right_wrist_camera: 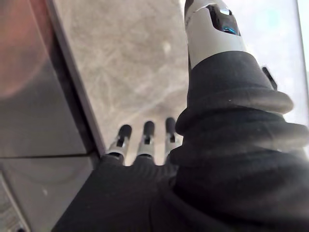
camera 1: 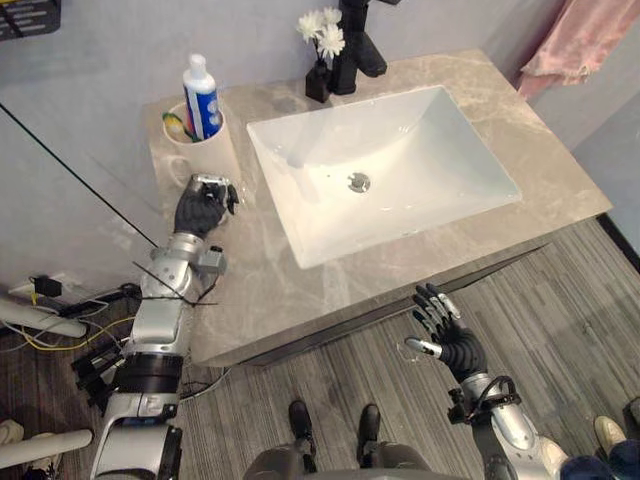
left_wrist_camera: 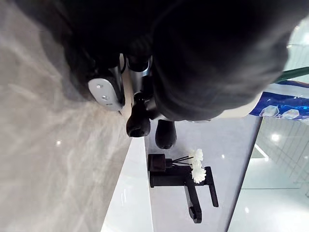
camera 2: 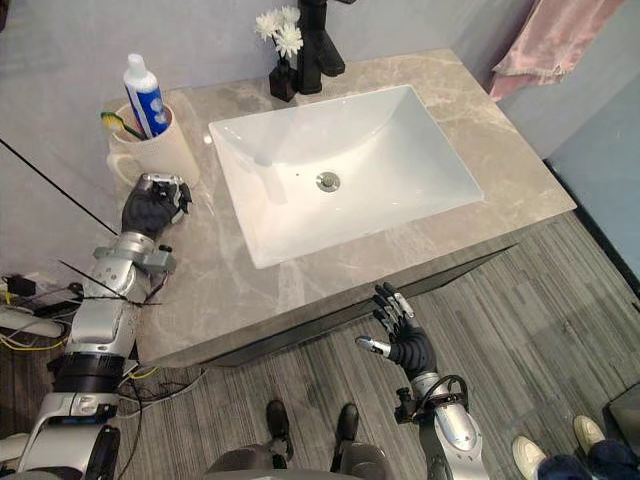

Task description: Organize washtable

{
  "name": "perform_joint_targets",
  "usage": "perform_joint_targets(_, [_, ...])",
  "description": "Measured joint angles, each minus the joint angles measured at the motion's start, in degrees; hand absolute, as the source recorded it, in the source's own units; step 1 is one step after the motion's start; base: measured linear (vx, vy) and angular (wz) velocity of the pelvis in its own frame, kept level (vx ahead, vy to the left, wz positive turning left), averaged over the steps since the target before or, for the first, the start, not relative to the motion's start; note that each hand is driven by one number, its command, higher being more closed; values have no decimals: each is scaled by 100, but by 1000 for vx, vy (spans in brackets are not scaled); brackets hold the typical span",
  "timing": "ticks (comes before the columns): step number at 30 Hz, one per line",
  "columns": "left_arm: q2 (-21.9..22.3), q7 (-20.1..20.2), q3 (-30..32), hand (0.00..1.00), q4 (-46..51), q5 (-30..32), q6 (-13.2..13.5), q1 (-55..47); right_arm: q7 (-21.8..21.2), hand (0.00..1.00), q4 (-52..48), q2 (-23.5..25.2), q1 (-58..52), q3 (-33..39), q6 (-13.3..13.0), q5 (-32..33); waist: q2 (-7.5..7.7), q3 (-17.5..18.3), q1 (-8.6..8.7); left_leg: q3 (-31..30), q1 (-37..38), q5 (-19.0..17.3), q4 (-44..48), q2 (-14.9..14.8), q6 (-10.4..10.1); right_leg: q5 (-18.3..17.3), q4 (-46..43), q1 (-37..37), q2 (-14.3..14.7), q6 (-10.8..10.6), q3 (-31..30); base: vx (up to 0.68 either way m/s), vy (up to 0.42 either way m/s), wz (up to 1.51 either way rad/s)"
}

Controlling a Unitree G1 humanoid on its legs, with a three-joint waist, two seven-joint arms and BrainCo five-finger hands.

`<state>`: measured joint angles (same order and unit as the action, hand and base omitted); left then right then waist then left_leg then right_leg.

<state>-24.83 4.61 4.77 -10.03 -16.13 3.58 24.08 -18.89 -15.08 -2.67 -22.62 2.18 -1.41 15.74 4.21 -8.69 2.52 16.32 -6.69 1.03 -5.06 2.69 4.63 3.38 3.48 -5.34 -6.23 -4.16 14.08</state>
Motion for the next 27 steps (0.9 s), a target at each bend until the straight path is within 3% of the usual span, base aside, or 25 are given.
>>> perform_joint_targets(7, [-361, -120, -193, 100, -326, -10, 2, 658, 4, 0, -7, -6, -8, -3, -32, 62, 27, -220, 4, -5, -129, -1, 73, -8, 2, 7, 7, -93, 1, 0, 2, 11, -15, 1])
perform_joint_targets(18, [-519, -131, -222, 100, -558, -14, 26, 1101, 3, 0, -276, -11, -38, -28, -78, 71, 49, -378, 31, 29, -247, -3, 134, -61, 1, 140, 85, -170, 22, 40, -12, 6, -15, -2])
perform_joint_targets(24, [-492, -226, -337, 100, -522, -33, 78, 996, 9, 0, -206, -8, -19, -34, -92, 155, 45, -381, 30, 40, -237, -3, 180, -62, 1, 140, 85, -136, 10, 40, -2, 4, -12, -1])
perform_joint_targets(27, [-226, -172, -421, 100, 372, -203, 142, 133, 25, 0, -41, -1, 16, -22, -92, 171, 15, -393, 18, 15, -132, -3, 173, -60, 1, 139, 81, -31, 9, 39, 9, 11, -15, 4])
